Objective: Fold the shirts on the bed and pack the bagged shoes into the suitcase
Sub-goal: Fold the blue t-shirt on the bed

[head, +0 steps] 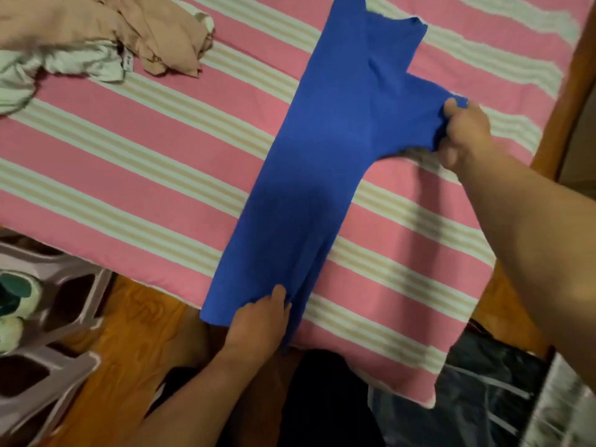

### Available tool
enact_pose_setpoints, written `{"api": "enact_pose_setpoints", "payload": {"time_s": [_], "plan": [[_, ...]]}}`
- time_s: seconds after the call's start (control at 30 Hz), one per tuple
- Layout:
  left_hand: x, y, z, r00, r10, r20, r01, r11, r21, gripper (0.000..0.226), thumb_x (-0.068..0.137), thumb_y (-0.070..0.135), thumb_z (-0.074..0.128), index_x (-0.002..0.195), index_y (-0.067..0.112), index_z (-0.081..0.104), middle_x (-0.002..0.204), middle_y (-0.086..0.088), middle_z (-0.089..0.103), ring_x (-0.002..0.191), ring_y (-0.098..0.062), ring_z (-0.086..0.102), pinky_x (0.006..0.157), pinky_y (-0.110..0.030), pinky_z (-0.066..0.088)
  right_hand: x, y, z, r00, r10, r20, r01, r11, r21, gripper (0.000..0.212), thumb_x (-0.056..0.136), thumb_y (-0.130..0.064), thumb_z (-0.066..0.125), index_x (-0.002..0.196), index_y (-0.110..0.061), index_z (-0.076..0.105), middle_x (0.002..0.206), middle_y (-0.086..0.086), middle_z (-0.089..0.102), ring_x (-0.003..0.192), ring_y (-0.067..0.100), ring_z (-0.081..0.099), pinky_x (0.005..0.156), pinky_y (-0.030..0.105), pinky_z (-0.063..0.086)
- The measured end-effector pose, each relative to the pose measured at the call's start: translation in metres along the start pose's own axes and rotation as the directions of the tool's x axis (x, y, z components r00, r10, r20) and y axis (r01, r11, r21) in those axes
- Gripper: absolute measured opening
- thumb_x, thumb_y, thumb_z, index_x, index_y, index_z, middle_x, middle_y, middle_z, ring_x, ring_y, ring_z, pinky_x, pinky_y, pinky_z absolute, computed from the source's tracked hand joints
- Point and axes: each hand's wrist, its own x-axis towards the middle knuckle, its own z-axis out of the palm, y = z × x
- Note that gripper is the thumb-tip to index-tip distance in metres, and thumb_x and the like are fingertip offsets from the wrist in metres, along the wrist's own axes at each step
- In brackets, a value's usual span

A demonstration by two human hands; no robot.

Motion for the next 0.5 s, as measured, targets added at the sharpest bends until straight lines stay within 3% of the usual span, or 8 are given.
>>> {"api": "enact_pose_setpoints", "payload": {"time_s": [0.1, 0.13, 0.2, 0.3, 0.4, 0.5], "plan": [[-0.011, 0.006, 0.003, 0.995, 0.028, -0.098, -0.028, 1.0, 0.001, 0.03, 0.1, 0.042, 0.06, 0.115, 0.018, 0.051, 0.081, -0.004, 0.072, 0.071, -0.03, 0.071, 0.053, -0.036, 0.047, -0.008, -0.002, -0.002, 0.999, 0.0, 0.034, -0.003, 0.997, 0.08, 0.018, 0.106, -0.013, 0.044, 0.123, -0.012, 0.051, 0.115, 0.007, 0.067, 0.069, 0.014, 0.075, 0.048, 0.039, 0.058], [-0.014, 0.011, 0.002, 0.993, 0.048, -0.11, -0.046, 0.999, 0.022, 0.03, 0.1, 0.041, 0.06, 0.116, 0.017, 0.052, 0.084, -0.005, 0.072, 0.073, -0.03, 0.071, 0.054, -0.037, 0.048, -0.008, -0.003, -0.005, 0.999, -0.004, 0.034, 0.001, 0.997, 0.074, 0.016, 0.106, -0.013, 0.044, 0.121, -0.012, 0.051, 0.115, 0.007, 0.067, 0.074, 0.015, 0.075, 0.052, 0.042, 0.06], [-0.016, 0.018, 0.002, 0.999, 0.044, -0.001, -0.043, 0.998, 0.041, 0.035, 0.107, 0.041, 0.043, 0.133, 0.018, 0.042, 0.108, -0.006, 0.07, 0.095, -0.032, 0.07, 0.07, -0.038, 0.05, -0.005, -0.003, -0.015, 1.0, -0.003, 0.027, 0.003, 1.0, 0.016, 0.019, 0.104, -0.011, 0.046, 0.122, -0.008, 0.051, 0.121, 0.01, 0.067, 0.092, 0.022, 0.075, 0.067, 0.052, 0.062], [-0.009, 0.025, 0.004, 0.974, 0.031, 0.224, -0.034, 0.999, 0.011, 0.043, 0.105, 0.038, 0.043, 0.141, 0.019, 0.032, 0.131, -0.008, 0.057, 0.112, -0.035, 0.062, 0.088, -0.042, 0.052, 0.0, -0.002, -0.029, 0.996, 0.087, 0.014, -0.086, 0.991, -0.103, 0.029, 0.099, -0.003, 0.041, 0.124, -0.007, 0.055, 0.116, 0.007, 0.07, 0.089, 0.021, 0.074, 0.061, 0.043, 0.061], [-0.001, 0.028, -0.004, 0.889, 0.073, 0.452, -0.078, 0.997, -0.007, 0.048, 0.099, 0.05, 0.051, 0.132, 0.018, 0.037, 0.132, -0.011, 0.053, 0.118, -0.036, 0.058, 0.096, -0.046, 0.049, 0.006, 0.005, -0.037, 0.972, 0.236, -0.001, -0.233, 0.957, -0.17, 0.025, 0.097, -0.001, 0.041, 0.103, -0.011, 0.062, 0.099, 0.002, 0.07, 0.077, 0.017, 0.072, 0.054, 0.032, 0.058], [0.018, 0.024, -0.03, 0.81, 0.103, 0.577, -0.093, 0.995, -0.047, 0.03, 0.099, 0.053, 0.048, 0.102, 0.023, 0.052, 0.114, -0.005, 0.063, 0.108, -0.029, 0.062, 0.086, -0.037, 0.048, 0.019, 0.012, -0.04, 0.955, 0.295, 0.01, -0.288, 0.938, -0.194, 0.015, 0.094, -0.01, 0.05, 0.101, -0.014, 0.063, 0.095, 0.002, 0.065, 0.077, 0.018, 0.067, 0.062, 0.03, 0.06]]}}
